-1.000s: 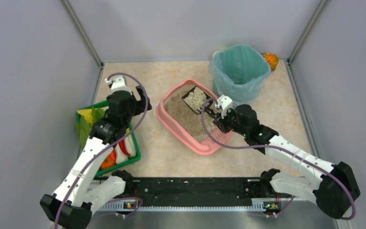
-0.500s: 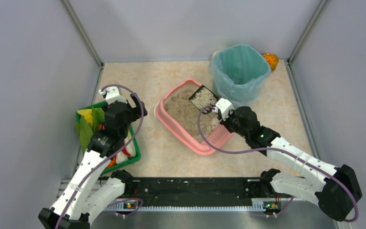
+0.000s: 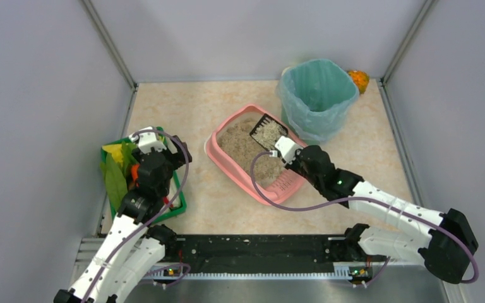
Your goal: Clean the litter box
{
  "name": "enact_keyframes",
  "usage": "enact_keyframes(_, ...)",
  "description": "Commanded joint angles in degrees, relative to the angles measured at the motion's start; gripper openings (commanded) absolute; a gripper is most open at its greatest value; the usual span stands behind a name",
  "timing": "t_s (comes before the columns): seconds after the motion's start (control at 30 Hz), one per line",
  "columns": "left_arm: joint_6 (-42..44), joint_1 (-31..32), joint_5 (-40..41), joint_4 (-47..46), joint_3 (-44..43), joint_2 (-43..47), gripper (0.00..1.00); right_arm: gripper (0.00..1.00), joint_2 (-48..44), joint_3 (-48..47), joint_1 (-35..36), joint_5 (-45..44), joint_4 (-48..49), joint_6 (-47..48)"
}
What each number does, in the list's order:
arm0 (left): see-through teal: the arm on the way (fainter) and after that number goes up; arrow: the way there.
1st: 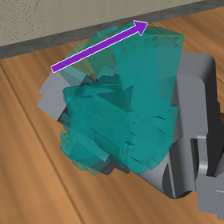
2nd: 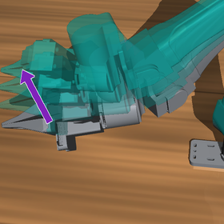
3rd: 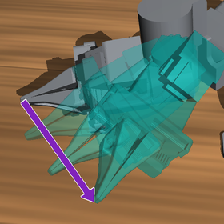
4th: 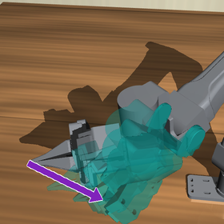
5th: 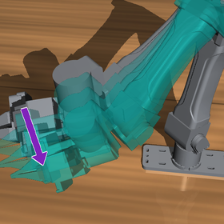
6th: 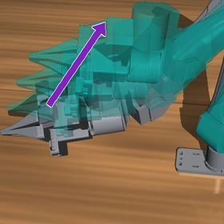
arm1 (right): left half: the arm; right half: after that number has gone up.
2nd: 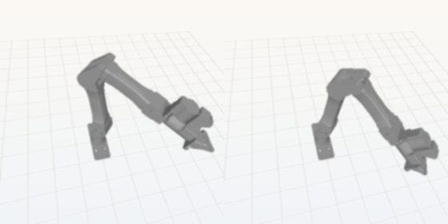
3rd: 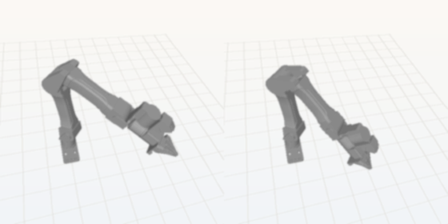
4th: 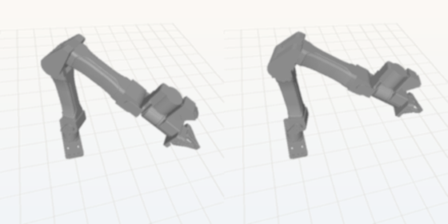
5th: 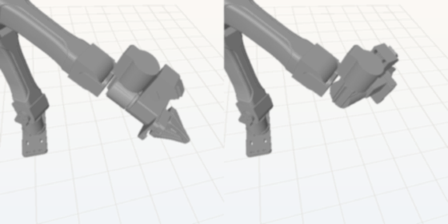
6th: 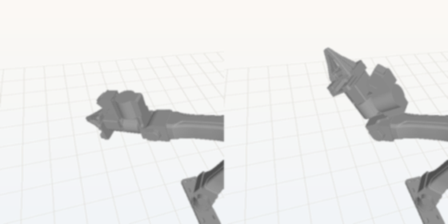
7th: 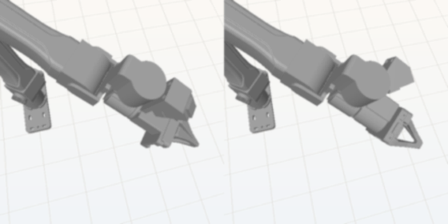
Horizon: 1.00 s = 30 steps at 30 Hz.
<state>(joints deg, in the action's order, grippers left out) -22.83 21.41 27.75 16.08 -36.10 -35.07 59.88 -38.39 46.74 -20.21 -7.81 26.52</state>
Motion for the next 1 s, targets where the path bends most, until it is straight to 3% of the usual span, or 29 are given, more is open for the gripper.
enact_keyframes(0.0, 2.4, -0.2, 0.1, -5.5, 1.5, 2.1, 0.99, 0.0, -1.7, -0.6, 0.7, 0.1, 6.0, 0.7)
enact_keyframes(0.07, 2.9, -0.3, -0.4, -6.1, 1.5, 2.2, 0.99, 0.0, -1.4, -0.9, 0.6, 2.5, 7.4, -2.6)
enact_keyframes(0.17, 3.4, -0.2, -0.5, -5.3, -0.2, 1.0, 0.99, 0.0, -1.5, -2.1, 0.7, 2.3, 1.5, -5.6)
enact_keyframes(0.33, 3.7, -0.2, -2.7, -5.3, -2.2, -0.3, 0.99, 0.0, -2.0, -0.6, 0.0, 13.4, 6.8, -13.3)
enact_keyframes(0.47, 3.1, -0.2, -4.0, -4.5, -4.1, -1.2, 0.99, 0.0, -0.3, -3.7, -1.5, 17.5, -2.2, -16.8)
enact_keyframes(0.6, 3.0, -0.2, -5.2, -3.8, -5.3, -1.6, 0.99, 0.0, -1.4, -2.8, -6.3, 28.2, 2.4, -24.8)
enact_keyframes(0.77, 2.1, -0.2, -6.7, -2.7, -6.5, -2.2, 0.99, 0.0, -1.6, -5.4, -7.4, 31.8, -4.6, -27.7)
enact_keyframes(0.9, 1.5, -0.2, -7.0, -2.1, -6.8, -2.3, 0.99, 0.0, -1.0, -5.2, -7.5, 33.9, 2.2, -31.0)
enact_keyframes(0.97, 1.1, -0.3, -7.6, -2.3, -6.6, -2.5, 0.99, 0.0, 1.4, -6.1, -8.0, 34.4, -0.4, -31.7)
